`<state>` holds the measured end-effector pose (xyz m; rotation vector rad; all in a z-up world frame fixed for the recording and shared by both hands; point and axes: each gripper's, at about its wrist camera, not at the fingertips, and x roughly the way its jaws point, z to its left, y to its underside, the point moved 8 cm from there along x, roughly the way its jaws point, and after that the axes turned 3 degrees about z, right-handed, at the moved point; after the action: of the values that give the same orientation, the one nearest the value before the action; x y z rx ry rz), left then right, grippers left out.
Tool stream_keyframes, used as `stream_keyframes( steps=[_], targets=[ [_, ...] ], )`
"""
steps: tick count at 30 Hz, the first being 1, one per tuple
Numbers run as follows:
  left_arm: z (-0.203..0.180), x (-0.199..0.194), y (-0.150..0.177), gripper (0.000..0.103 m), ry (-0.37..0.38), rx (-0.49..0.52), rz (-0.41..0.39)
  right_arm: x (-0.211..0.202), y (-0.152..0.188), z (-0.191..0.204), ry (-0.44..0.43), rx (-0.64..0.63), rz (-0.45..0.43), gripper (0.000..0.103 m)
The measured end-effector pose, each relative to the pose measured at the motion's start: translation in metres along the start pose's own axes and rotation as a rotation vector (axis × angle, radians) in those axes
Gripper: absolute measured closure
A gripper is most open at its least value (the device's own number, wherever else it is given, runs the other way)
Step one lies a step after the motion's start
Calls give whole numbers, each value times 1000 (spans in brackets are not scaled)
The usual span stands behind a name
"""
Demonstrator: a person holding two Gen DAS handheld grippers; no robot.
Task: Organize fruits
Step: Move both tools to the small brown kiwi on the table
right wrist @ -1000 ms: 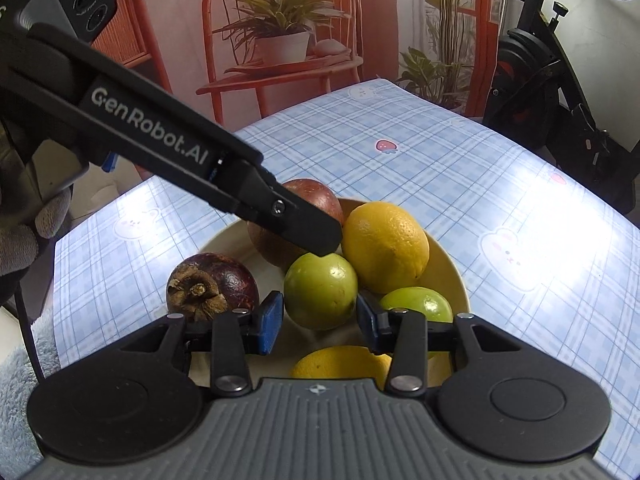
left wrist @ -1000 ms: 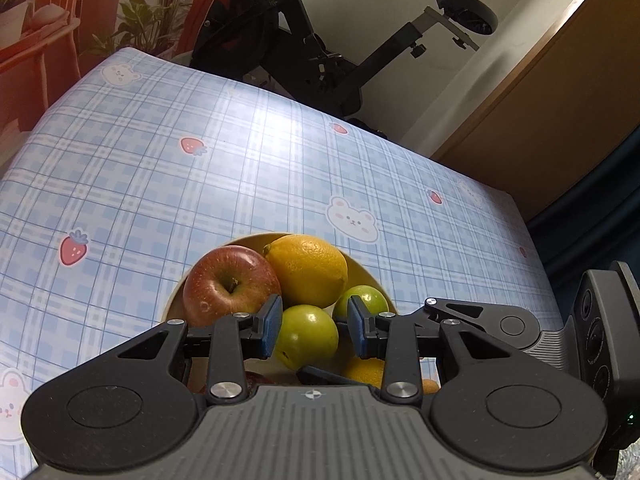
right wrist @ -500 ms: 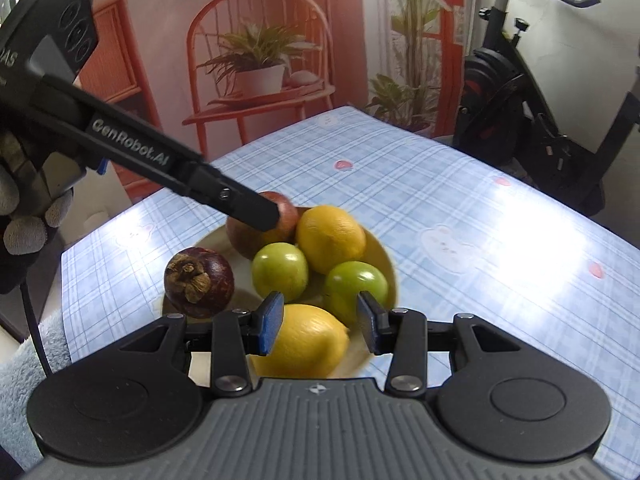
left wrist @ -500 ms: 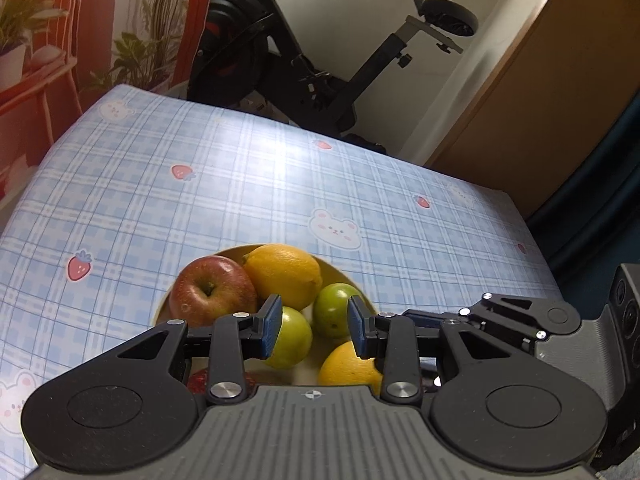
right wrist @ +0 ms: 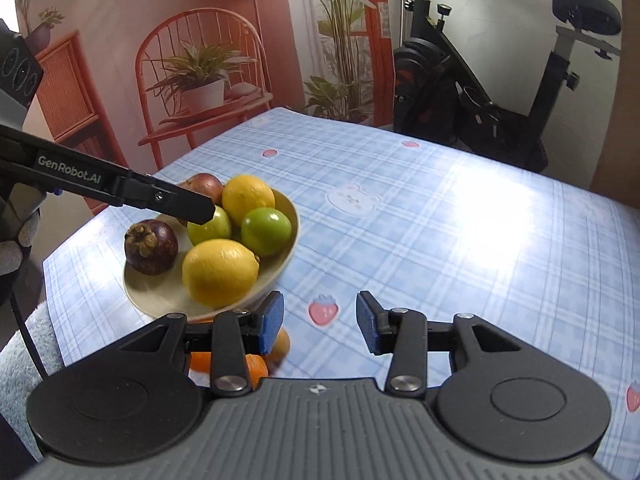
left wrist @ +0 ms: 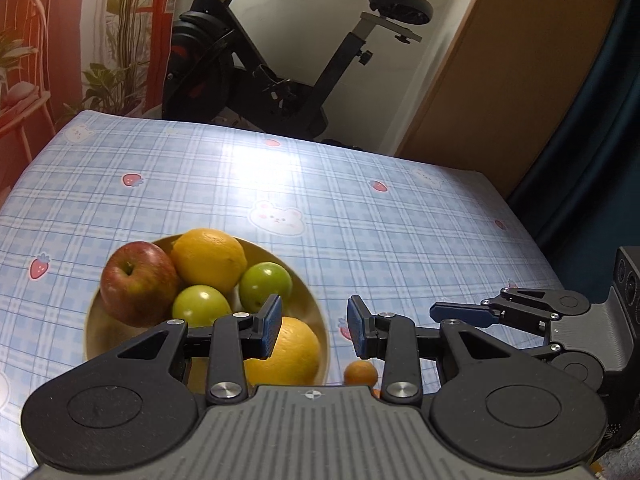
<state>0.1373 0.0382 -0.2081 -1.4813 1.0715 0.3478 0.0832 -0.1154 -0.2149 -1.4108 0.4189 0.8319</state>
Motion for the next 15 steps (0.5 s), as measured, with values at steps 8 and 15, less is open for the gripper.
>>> stream_keyframes(
  steps=[8,15],
  targets=[
    [-4,-2,13,66,-74,13,-25,21,8,15,-65,-36,45,74],
    [3,-8,19,66,-122,-24,-40,44,10,29,-106,-53,92,74]
  ],
)
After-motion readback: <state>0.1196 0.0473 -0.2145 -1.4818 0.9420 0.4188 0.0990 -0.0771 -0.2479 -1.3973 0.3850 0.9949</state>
